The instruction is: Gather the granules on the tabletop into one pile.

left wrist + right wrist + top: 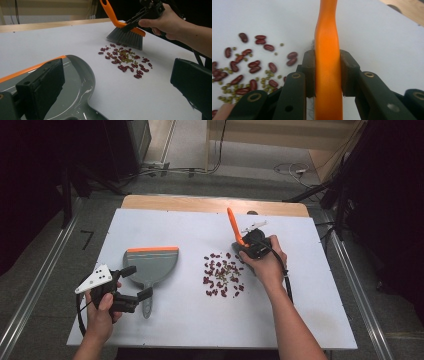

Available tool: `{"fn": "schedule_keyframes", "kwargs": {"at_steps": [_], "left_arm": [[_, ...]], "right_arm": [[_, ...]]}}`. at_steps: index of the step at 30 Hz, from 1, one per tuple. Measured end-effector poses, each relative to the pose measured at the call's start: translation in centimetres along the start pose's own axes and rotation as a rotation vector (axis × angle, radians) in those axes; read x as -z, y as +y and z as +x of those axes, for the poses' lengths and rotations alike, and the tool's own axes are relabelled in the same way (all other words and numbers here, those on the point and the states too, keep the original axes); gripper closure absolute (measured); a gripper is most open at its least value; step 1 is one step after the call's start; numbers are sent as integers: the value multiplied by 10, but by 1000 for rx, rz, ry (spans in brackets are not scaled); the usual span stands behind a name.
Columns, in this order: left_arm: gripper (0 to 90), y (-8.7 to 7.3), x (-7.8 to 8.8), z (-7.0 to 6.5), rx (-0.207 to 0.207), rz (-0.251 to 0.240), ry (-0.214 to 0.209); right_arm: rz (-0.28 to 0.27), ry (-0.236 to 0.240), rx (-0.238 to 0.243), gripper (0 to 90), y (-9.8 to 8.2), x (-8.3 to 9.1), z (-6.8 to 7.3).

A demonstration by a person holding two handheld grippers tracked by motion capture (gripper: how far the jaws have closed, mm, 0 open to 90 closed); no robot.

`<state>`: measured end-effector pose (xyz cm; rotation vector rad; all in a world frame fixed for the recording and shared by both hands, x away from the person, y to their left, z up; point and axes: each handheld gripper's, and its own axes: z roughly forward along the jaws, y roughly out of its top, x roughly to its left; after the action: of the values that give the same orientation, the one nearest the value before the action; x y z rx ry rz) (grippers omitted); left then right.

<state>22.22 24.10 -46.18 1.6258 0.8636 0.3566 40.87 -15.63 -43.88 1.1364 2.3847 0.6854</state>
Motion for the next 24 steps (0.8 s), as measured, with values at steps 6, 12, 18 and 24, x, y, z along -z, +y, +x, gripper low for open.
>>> {"fn": "schedule_keyframes", "kwargs": {"at_steps": [6,12,18,24], "left_arm": [[0,-1,-5,-2,-5,10,-9],[0,-2,-6,-1,-1,15,-9],[0,-3,-6,1,5,19,-4],[0,-2,-5,1,8,12,-2]], "right_arm": [[23,51,22,693,1,1,8],[28,70,81,694,-2,6,18],[17,72,88,694,-6,11,24],[10,81,91,693,-6,16,21]]}}
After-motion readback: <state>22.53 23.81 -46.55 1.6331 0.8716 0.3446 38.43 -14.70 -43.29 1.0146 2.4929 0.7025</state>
